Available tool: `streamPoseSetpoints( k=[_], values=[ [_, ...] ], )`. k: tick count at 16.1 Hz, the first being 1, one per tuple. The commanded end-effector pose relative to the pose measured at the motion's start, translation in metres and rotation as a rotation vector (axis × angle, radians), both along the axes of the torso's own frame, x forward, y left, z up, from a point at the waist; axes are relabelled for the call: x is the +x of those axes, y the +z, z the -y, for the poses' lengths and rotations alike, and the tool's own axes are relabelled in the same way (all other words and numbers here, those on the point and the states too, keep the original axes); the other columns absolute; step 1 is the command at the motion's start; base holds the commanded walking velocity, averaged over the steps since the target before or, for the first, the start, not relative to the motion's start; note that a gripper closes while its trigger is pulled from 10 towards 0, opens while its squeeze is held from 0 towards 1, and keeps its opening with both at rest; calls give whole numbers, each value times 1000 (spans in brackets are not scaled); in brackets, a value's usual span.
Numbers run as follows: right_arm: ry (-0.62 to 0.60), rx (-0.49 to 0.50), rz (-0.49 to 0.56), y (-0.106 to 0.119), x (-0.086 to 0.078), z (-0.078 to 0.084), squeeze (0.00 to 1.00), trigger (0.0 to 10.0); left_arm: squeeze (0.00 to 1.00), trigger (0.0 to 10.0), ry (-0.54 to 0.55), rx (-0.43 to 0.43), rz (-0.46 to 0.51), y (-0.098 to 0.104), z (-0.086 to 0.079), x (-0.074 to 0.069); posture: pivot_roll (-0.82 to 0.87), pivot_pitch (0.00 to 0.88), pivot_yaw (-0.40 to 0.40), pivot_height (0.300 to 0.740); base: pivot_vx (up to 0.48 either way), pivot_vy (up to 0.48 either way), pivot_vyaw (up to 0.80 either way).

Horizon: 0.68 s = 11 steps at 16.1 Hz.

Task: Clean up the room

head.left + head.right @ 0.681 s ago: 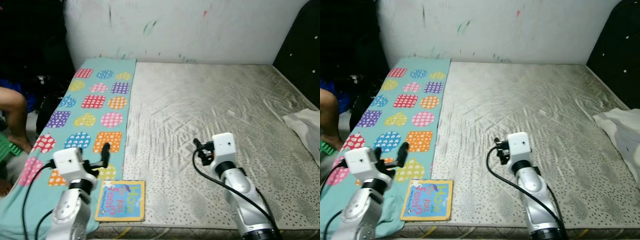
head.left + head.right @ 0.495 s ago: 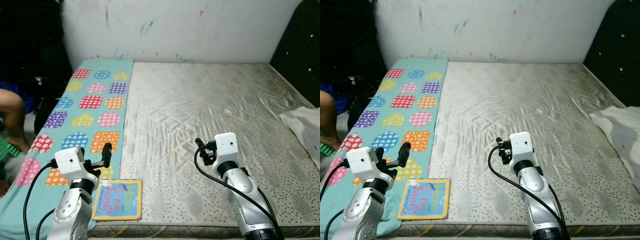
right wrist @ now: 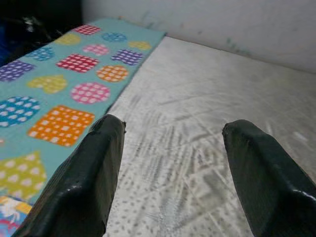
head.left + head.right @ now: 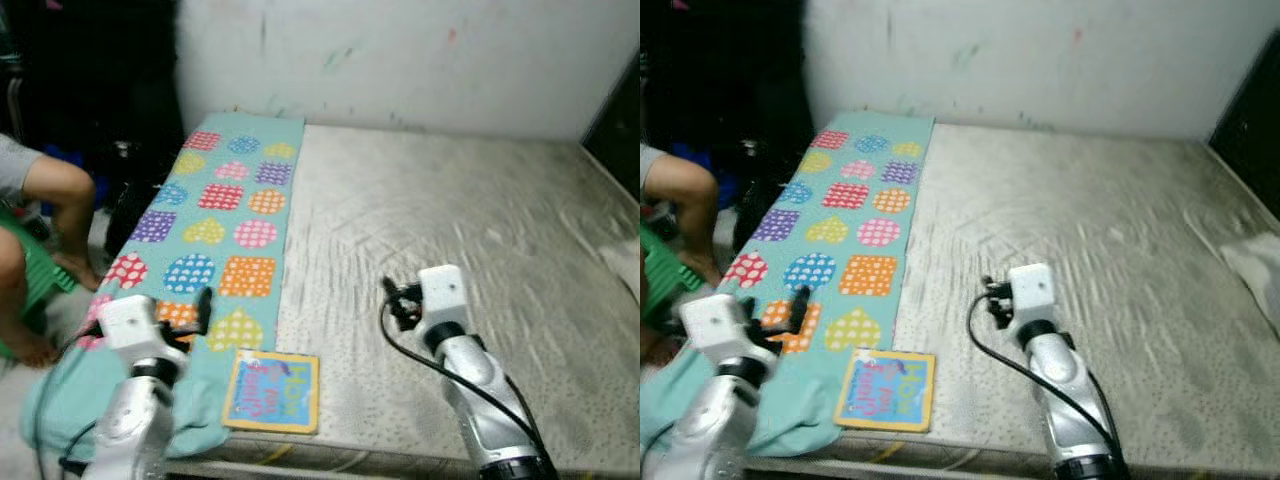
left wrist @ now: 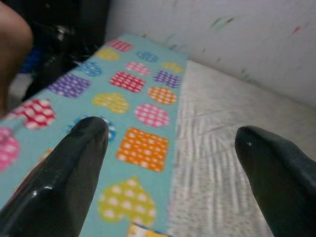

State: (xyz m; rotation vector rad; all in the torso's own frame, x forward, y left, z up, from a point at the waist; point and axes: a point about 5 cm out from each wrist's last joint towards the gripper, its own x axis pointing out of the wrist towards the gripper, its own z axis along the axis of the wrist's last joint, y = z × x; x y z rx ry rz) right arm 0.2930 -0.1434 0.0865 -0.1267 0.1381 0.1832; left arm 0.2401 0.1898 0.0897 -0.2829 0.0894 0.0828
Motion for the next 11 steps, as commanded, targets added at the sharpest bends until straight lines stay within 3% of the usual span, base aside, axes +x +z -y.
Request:
streamPoseSetpoints(
  k=[1, 9, 11],
  values=[
    [-25, -8, -10, -1, -1, 9, 0, 10000, 0, 10000, -20, -20, -2, 0, 8, 2, -128, 0, -8, 740, 0, 480, 0],
    [-21, -4, -17, -3, -3, 9, 0, 10000, 0, 10000, -20, -14, -12, -1, 8, -1, -124, 0, -10, 740, 0, 480, 0],
    [-18, -3, -15, -3, -3, 8, 0, 10000, 0, 10000, -39, 3, 8, 2, 10, 0, -124, 0, -11, 740, 0, 0, 0]
  ],
)
